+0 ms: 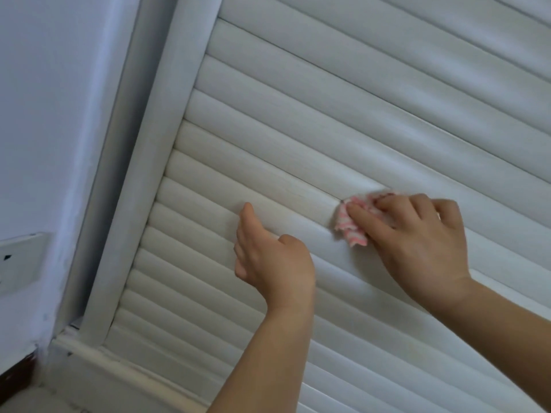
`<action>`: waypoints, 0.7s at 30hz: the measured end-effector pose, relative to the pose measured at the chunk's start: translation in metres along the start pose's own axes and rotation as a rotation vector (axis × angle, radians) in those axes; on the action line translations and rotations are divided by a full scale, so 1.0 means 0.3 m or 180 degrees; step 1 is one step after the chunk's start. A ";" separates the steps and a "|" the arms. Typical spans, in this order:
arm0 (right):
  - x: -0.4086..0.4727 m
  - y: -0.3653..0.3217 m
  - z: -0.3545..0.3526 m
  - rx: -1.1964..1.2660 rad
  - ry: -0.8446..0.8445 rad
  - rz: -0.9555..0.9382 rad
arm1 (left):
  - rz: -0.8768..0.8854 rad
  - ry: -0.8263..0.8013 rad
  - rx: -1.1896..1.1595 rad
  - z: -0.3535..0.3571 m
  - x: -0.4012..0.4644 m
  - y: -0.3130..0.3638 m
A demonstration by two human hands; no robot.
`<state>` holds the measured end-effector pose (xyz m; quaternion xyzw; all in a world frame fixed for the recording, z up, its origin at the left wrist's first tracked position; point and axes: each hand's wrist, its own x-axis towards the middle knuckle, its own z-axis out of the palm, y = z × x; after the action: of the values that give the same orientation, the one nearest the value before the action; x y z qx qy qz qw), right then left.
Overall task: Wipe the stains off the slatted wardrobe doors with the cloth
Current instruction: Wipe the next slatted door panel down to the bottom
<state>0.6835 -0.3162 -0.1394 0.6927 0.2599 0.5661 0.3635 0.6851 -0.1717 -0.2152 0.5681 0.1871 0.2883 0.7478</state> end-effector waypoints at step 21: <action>0.060 -0.128 0.010 0.0160 -0.0179 0.0514 | 0.0105 0.0254 -0.0906 0.003 0.040 -0.025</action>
<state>0.6925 -0.2799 -0.1598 0.7359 0.2071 0.5671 0.3064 0.6965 -0.1660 -0.2215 0.4474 0.1645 0.3465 0.8079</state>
